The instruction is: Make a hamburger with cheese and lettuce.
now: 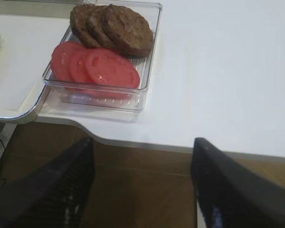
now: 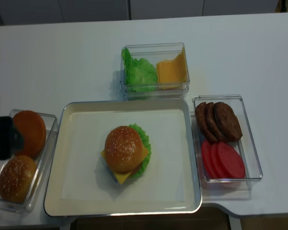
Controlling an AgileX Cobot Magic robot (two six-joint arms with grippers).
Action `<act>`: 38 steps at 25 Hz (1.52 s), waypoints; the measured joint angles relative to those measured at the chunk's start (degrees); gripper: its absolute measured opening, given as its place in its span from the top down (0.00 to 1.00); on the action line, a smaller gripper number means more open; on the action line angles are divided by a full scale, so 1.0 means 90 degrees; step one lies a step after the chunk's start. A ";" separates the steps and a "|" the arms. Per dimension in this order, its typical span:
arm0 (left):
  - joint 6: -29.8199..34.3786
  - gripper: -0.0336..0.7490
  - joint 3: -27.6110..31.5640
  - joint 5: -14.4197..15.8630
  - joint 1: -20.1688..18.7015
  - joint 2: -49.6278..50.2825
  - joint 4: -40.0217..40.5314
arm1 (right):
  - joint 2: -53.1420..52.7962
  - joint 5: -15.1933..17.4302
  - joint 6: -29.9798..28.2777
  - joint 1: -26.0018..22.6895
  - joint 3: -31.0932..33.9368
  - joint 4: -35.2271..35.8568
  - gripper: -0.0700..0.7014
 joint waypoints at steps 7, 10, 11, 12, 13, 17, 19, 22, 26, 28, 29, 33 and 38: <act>0.0001 0.14 0.0000 0.0763 0.0010 -0.0666 0.0017 | 0.0000 0.0000 0.0000 0.0000 0.0000 0.0000 0.29; 0.0001 0.14 0.0112 0.0959 0.0010 -0.1055 0.0078 | 0.0000 0.0000 0.0000 0.0000 0.0000 0.0000 0.29; 0.0001 0.14 0.0174 0.0987 0.0010 -0.1209 0.0123 | 0.0000 0.0000 0.0000 0.0000 0.0000 0.0000 0.29; 0.0013 0.14 0.0268 0.1015 0.0010 -0.1342 0.0150 | 0.0000 0.0000 0.0000 0.0000 0.0000 0.0000 0.29; 0.0014 0.14 0.0352 0.1038 0.0010 -0.1509 0.0151 | 0.0000 0.0000 0.0000 0.0000 0.0000 0.0000 0.29; 0.0026 0.14 0.0692 0.1079 0.0010 -0.2233 0.0151 | 0.0000 0.0000 0.0000 0.0000 0.0000 0.0000 0.29; 0.0026 0.14 0.0890 0.1106 0.0010 -0.2607 0.0151 | 0.0000 0.0000 0.0000 0.0000 0.0000 0.0000 0.29; 0.0026 0.14 0.1142 0.1120 0.0010 -0.3192 0.0161 | 0.0000 0.0000 0.0000 0.0000 0.0000 0.0000 0.29; 0.0039 0.14 0.1448 0.1147 0.0010 -0.3984 0.0161 | 0.0000 0.0000 0.0000 0.0000 0.0000 0.0000 0.29; 0.0039 0.14 0.1489 0.1162 0.0010 -0.4391 0.0161 | 0.0000 0.0000 0.0000 0.0000 0.0000 0.0000 0.29; 0.0039 0.14 0.1514 0.1162 0.0010 -0.4560 0.0161 | 0.0000 0.0000 0.0000 0.0000 0.0000 0.0000 0.29; 0.0039 0.14 0.1527 0.1177 0.0010 -0.5235 0.0161 | 0.0000 0.0000 0.0000 0.0000 0.0000 0.0000 0.29; 0.0039 0.14 0.1527 0.1215 0.0010 -0.5700 0.0161 | 0.0000 0.0000 0.0000 0.0000 0.0000 0.0000 0.29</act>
